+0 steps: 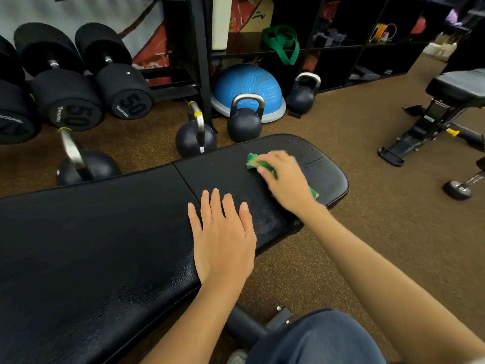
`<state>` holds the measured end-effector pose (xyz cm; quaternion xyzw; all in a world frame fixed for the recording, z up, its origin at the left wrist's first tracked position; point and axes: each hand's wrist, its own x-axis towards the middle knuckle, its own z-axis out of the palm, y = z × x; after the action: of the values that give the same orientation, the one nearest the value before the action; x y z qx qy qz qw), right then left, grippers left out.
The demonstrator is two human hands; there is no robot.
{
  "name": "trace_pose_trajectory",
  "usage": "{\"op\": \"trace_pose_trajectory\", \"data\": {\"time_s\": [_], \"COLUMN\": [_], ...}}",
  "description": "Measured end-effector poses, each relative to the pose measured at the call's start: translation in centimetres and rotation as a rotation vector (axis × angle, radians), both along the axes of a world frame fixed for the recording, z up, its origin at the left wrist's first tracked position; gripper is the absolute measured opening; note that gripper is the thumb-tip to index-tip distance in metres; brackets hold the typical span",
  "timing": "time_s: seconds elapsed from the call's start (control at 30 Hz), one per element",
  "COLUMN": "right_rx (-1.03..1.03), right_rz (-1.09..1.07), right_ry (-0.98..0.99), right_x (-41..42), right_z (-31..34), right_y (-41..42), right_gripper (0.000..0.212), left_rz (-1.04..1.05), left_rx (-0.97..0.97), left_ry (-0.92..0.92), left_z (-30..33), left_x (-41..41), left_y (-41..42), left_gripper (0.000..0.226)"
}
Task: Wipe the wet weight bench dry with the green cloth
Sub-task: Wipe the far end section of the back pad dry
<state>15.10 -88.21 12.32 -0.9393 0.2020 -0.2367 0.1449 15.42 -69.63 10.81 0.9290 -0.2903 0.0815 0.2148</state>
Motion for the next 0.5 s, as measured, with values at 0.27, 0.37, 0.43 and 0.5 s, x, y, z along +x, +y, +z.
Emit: {"op": "trace_pose_trajectory", "data": {"time_s": [0.27, 0.37, 0.43, 0.5], "right_rx": [-0.076, -0.092, -0.103, -0.070], "right_rz": [0.059, 0.016, -0.033, -0.102], "right_ry": [0.203, 0.166, 0.135, 0.125], "right_x": [3.2, 3.8, 3.7, 3.3], "right_z": [-0.3, -0.2, -0.5, -0.9], "right_y": [-3.8, -6.7, -9.3, -11.9], "right_gripper": [0.039, 0.036, 0.035, 0.034], "left_rz": [0.036, 0.028, 0.039, 0.047], "left_rx": [-0.241, -0.195, -0.151, -0.113], "left_ry": [0.185, 0.158, 0.148, 0.126], "left_z": [2.4, 3.1, 3.2, 2.9], "left_x": [1.8, 5.1, 7.8, 10.5], "left_y": [-1.5, -4.3, -5.7, -6.4], "left_gripper": [0.049, 0.045, 0.045, 0.043]}}
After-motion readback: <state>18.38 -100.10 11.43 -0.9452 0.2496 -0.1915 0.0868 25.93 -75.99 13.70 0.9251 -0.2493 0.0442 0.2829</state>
